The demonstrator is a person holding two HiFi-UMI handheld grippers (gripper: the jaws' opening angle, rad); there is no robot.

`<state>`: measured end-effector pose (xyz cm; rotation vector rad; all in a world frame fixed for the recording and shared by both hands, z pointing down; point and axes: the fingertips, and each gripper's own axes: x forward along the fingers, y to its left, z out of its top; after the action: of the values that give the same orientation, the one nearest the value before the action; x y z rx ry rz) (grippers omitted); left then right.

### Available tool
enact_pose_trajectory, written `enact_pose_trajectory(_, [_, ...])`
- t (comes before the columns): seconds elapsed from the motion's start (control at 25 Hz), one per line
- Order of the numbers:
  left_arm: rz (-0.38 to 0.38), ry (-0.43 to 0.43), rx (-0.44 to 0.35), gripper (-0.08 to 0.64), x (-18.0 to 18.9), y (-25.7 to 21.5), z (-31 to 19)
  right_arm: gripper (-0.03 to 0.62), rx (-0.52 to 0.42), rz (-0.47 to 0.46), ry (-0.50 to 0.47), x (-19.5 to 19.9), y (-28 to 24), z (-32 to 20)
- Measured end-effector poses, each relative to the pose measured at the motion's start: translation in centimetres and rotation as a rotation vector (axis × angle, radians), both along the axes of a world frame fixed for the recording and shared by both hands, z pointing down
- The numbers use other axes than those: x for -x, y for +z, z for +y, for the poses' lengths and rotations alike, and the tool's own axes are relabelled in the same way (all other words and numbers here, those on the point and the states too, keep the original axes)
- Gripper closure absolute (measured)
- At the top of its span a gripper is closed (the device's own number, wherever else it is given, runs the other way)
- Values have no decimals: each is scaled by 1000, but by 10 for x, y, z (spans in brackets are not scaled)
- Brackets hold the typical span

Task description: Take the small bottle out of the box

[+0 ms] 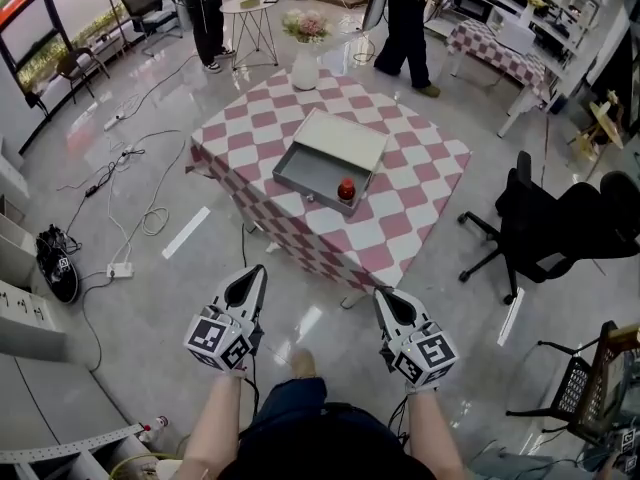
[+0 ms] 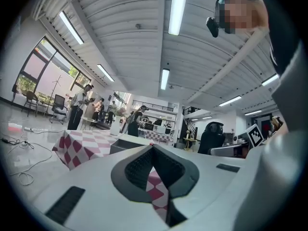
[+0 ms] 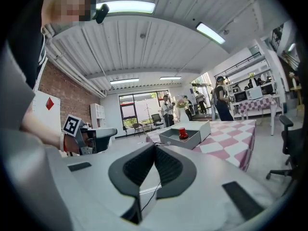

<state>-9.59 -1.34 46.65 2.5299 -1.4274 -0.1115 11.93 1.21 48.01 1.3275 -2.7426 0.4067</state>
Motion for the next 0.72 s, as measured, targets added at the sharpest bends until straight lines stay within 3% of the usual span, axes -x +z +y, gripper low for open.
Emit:
enact_pose_trajectory(0.4, [-6,32,-13,557,26,4,-59,588,-2,-33,49,28,9,-55])
enact_pose_trajectory(0.72, [11,30,13,557,39,22,-70,588,16,-22,49,42,19,-73])
